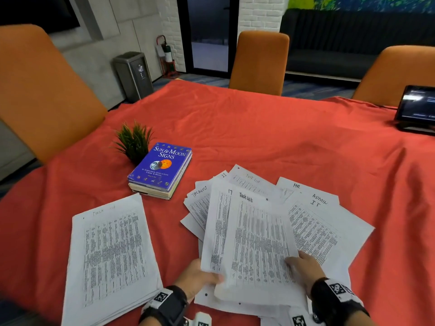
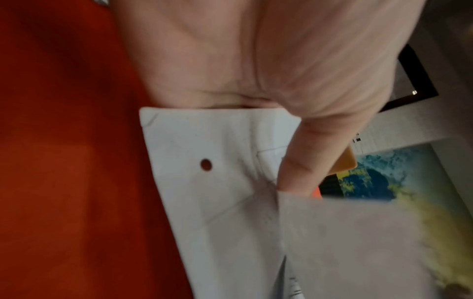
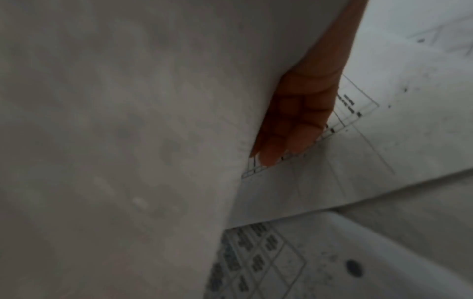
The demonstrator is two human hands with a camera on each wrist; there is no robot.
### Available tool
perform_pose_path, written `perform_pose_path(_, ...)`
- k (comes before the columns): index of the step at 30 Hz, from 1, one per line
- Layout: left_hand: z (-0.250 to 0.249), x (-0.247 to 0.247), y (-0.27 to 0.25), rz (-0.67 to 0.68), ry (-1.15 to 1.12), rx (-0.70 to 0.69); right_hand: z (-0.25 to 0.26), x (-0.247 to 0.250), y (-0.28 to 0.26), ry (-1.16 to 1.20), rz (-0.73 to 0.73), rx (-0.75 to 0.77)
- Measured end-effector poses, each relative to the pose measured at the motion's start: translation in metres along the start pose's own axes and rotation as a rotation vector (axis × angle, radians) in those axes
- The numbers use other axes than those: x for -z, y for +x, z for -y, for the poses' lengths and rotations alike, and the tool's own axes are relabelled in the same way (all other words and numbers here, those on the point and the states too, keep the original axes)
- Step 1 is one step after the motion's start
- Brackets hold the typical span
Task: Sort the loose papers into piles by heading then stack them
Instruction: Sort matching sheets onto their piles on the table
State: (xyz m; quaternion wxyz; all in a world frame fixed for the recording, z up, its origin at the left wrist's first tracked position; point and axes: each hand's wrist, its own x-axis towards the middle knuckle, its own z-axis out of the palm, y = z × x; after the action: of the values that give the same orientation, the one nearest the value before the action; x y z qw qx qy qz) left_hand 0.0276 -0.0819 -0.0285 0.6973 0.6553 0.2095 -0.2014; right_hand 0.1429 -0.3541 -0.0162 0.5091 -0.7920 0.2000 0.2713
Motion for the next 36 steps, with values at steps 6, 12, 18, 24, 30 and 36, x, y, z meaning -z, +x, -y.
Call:
perform_pose_path(6,-0.003,-0.006,-0.003,-0.180,0.134,0.038,-0.002,-0.010,-0.007,-0.039,0.054,0.044)
perform_pose_path(12,-0.011,-0.027,-0.002,-0.190,0.269,0.036,-0.010,-0.027,-0.005,-0.072,0.052,0.046)
perform_pose_path(18,-0.018,-0.022,-0.005,-0.235,0.269,-0.100,-0.006,-0.021,-0.004,-0.036,-0.029,0.069)
perform_pose_path(24,-0.031,-0.013,-0.014,-0.195,0.117,-0.199,0.011,-0.012,-0.009,0.182,0.043,0.035)
perform_pose_path(30,-0.043,0.027,-0.024,-0.372,0.147,-0.319,-0.001,-0.015,-0.005,0.252,0.154,-0.002)
perform_pose_path(36,-0.048,0.084,-0.056,-0.556,-0.041,-0.196,-0.010,-0.015,0.003,0.236,0.135,-0.005)
